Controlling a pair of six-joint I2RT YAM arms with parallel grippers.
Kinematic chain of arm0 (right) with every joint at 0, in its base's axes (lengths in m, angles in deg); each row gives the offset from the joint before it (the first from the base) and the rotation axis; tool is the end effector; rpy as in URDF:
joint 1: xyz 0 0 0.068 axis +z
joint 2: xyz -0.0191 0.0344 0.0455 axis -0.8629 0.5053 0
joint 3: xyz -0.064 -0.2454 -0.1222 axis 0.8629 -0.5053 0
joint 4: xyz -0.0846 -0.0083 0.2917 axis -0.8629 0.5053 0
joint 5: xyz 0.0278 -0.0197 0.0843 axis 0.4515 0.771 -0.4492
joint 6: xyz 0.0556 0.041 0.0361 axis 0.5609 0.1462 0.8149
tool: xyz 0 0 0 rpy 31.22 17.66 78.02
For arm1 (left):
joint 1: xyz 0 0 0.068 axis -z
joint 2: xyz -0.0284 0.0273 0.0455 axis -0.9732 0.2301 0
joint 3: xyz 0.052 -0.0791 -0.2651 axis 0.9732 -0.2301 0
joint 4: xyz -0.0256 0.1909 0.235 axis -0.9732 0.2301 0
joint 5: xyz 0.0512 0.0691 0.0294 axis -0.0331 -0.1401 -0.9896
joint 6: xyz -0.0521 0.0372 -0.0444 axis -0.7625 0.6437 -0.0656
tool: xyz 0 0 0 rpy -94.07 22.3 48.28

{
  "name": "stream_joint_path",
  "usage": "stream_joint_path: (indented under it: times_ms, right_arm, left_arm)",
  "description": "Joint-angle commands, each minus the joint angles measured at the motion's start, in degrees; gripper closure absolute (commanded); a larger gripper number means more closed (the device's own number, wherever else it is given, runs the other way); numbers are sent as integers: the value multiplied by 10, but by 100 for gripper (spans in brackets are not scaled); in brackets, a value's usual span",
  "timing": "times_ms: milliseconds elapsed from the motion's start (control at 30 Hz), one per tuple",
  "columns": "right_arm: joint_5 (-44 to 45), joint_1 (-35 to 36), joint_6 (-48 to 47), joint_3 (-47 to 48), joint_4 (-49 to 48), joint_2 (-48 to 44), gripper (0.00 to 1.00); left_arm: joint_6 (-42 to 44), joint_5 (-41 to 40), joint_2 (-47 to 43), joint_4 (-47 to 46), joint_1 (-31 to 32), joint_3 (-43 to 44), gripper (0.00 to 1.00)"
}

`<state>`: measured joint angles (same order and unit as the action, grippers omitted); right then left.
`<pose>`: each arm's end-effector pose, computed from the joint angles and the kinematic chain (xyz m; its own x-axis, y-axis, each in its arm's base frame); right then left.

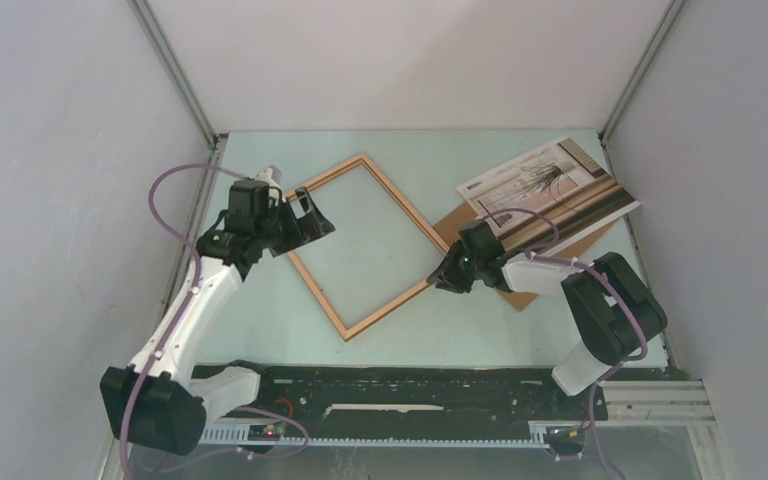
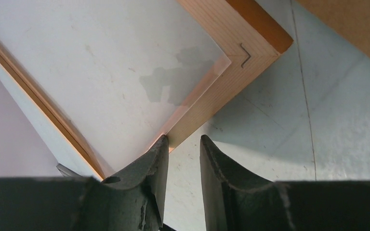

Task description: Put the photo into the frame

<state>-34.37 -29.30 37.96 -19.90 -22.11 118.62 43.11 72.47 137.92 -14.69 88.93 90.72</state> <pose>0.2910 0.1840 0.0893 -0.8687 0.4501 -0.2068 0.2610 0.7709 0.5811 0.2821 -0.0725 0.2903 -0.7175 -0.3779 -0.5852 -0.0557 0.8685 -0.4926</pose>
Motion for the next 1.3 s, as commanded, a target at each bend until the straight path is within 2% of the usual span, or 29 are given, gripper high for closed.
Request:
stream_joint_path:
  times_ms: [0, 133, 200, 233, 367, 500, 633, 767, 900, 1000, 1100, 1267]
  right_arm:
    - [48, -16, -96, 11, 4, 38, 63]
    - [-14, -7, -190, 37, 11, 59, 58]
    - [-33, -1, -208, 40, 13, 62, 53]
    - [-43, 0, -210, 40, 12, 63, 51]
    - [-58, 0, -206, 40, 13, 68, 45]
    - [-80, -12, -198, 30, -4, 74, 43]
    - [-114, -26, -200, 21, -20, 76, 41]
    - [-118, -28, -208, 16, -18, 71, 38]
    - [-123, -32, -205, 14, -21, 72, 37]
    - [-128, -35, -198, 14, -38, 77, 37]
    - [-132, -38, -192, 15, -45, 79, 37]
    - [-126, -37, -197, 20, -45, 87, 37]
  left_arm:
    - [-19, 64, 62, -62, -49, 58, 2]
    - [-84, 134, 164, -161, -119, 76, 1]
    - [-69, 114, 213, -203, -121, 105, 0]
    - [-54, 71, 239, -208, -121, 126, 0]
    - [-23, -17, 360, -200, -141, 237, 0]
    - [-34, -5, 493, -212, -149, 374, 0]
    - [4, -31, 620, -158, -153, 547, 0]
    - [-35, -5, 702, -146, -170, 631, 0]
    - [-75, -7, 741, -128, -173, 651, 0]
    - [-104, -17, 744, -120, -173, 616, 0]
    - [-107, -16, 750, -71, -174, 609, 0]
    - [-105, 55, 713, -54, -176, 513, 0]
